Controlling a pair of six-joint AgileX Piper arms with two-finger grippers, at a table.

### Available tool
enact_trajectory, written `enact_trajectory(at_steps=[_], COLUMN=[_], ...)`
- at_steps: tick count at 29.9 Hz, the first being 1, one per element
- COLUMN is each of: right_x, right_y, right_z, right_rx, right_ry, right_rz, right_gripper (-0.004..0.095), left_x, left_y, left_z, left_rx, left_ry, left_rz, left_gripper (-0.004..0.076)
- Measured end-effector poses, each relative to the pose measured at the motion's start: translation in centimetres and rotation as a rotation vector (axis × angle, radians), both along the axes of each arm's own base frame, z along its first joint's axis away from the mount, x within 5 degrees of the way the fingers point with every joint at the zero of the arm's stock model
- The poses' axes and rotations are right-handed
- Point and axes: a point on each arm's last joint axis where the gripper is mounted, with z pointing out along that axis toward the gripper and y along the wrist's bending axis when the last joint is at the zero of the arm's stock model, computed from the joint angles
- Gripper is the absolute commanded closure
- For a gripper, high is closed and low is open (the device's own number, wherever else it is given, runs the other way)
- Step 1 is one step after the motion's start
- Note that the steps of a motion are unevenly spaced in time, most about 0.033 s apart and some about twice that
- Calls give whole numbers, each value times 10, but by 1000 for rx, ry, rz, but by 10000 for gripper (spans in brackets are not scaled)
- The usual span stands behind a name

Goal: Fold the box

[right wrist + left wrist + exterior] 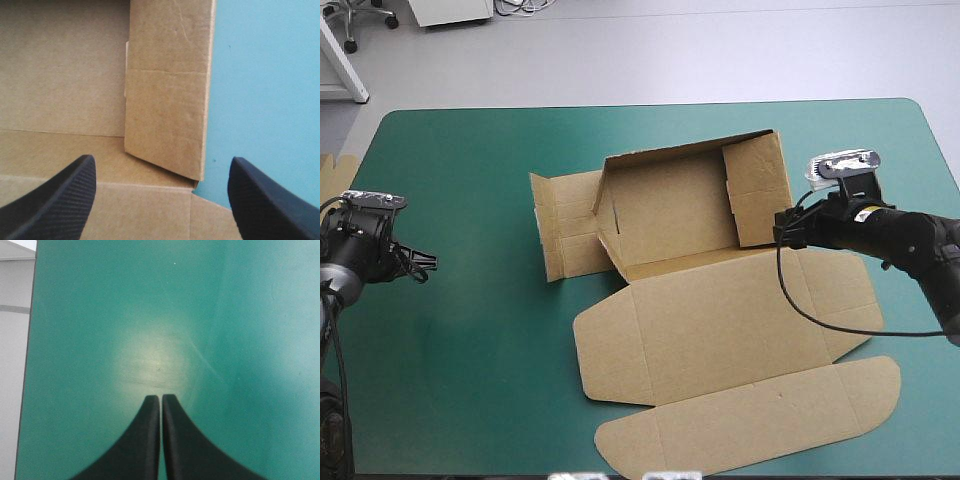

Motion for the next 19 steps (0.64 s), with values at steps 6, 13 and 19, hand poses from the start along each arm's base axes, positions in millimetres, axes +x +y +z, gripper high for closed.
enact_trajectory(at_steps=[6,13,19], right_x=[31,68,86], right_y=[2,7,10], right_z=[-35,-59,-56], right_rx=[-19,-25,-25], right_ry=[93,170,201], right_rz=[-7,-4,18], right_gripper=[231,439,923], left_x=[0,0,0], left_y=[0,-1,-1], left_z=[0,0,0], left_rx=[0,-5,-5], left_ry=[3,5,4], left_rz=[-8,-19,-18], left_gripper=[717,717,717])
